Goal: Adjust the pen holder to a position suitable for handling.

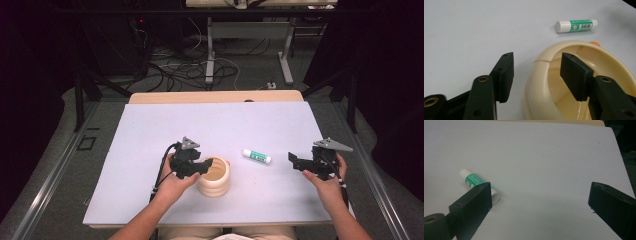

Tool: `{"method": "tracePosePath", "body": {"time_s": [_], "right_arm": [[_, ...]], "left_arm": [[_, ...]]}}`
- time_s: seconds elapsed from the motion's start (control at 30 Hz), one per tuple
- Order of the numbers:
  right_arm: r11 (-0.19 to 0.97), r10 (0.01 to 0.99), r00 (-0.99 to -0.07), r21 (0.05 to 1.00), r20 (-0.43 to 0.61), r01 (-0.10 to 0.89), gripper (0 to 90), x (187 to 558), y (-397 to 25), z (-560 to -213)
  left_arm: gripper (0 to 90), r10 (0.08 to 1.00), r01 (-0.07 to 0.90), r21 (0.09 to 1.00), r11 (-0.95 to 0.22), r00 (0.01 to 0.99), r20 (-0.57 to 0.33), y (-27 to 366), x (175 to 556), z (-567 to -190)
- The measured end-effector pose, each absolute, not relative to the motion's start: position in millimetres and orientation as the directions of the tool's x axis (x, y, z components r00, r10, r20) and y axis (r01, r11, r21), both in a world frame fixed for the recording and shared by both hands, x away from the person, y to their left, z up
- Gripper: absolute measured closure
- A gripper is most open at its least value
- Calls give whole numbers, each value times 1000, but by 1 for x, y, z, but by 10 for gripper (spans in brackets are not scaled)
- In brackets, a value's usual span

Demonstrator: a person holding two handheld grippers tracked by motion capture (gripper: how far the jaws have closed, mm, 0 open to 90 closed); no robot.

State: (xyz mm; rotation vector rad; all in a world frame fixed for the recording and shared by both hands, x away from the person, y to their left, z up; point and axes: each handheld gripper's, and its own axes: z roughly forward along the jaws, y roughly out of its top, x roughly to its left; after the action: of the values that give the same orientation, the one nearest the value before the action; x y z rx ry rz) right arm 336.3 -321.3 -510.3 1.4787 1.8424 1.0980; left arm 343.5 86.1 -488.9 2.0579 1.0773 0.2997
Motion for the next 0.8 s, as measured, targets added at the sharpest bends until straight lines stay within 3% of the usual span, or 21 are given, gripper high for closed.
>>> {"method": "tracePosePath", "body": {"time_s": [0.53,0.8], "right_arm": [[66,961,-262,846,89,529,46,336,-321,-510],[73,962,-262,849,79,524,46,336,-322,-510]], "left_arm": [[286,761,527,781,-335,640,-106,95,336,-478],[273,771,505,804,-315,630,-93,104,335,-471]]}}
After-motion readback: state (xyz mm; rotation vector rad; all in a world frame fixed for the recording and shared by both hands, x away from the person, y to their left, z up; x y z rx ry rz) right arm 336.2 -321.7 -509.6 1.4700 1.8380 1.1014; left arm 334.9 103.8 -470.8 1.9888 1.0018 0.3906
